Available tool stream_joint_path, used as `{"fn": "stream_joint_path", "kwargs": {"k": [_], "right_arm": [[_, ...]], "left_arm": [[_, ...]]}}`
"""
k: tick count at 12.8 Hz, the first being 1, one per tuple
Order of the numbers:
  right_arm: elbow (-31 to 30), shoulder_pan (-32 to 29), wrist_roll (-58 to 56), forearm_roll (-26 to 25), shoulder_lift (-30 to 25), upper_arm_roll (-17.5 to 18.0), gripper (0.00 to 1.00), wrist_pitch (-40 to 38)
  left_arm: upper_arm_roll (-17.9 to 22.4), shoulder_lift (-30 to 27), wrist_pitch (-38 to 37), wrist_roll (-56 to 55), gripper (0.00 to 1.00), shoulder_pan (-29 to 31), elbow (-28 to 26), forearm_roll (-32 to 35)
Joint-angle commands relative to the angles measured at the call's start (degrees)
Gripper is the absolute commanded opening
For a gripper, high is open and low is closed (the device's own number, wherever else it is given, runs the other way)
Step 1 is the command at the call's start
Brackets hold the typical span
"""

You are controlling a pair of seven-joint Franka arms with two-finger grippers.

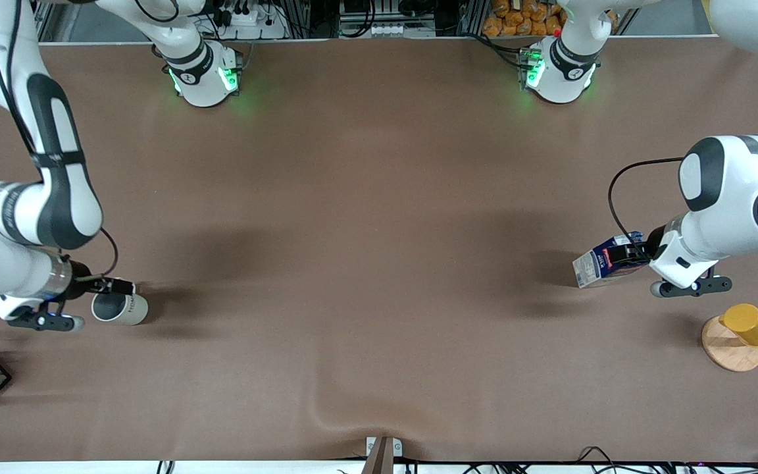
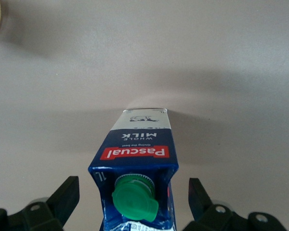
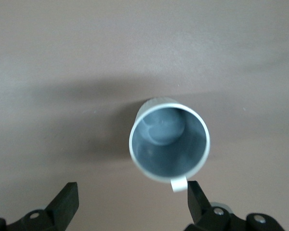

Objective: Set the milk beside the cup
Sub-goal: 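Grasp the milk carton with the left gripper while the right gripper grasps the mug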

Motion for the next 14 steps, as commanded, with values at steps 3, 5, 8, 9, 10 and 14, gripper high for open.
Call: {"fn": "stream_joint_path", "kwargs": {"k": [3,5,8,9,10,14], "right_arm": [[1.81,-0.36,-0.46,0.51,4.71,0.61,1.00,5.66],[2.34,-0.45,-0.55,0.33,5.77,0.61,1.00,6.02],[2.34,-0.45,-3.18,0.24,7.53,0.52,1.00,8.12],[2.34,-0.53,-3.88,0.24,7.71,0.52,1.00,9.26],[2.34,-0.53,-4.76,0.07,7.71,0.52,0.85,9.27],[2.34,-0.89,-11.45,-0.02,7.71,0.52,0.00,9.19]], "left_arm": [[-0.18,-0.27,-0.46,-0.73,1.00,0.34,-0.87,-1.20],[-0.18,-0.27,-1.16,-1.08,1.00,0.34,-0.87,-1.20],[-0.18,-0.36,-2.22,-2.40,0.91,0.25,-1.14,-1.20],[-0.18,-0.27,-2.40,-2.75,0.89,0.34,-1.14,-1.20],[-0.18,-0.27,-2.57,-3.19,0.84,0.34,-1.14,-1.20],[-0.18,-0.45,-3.80,-4.51,0.60,0.17,-0.70,-1.11]]}}
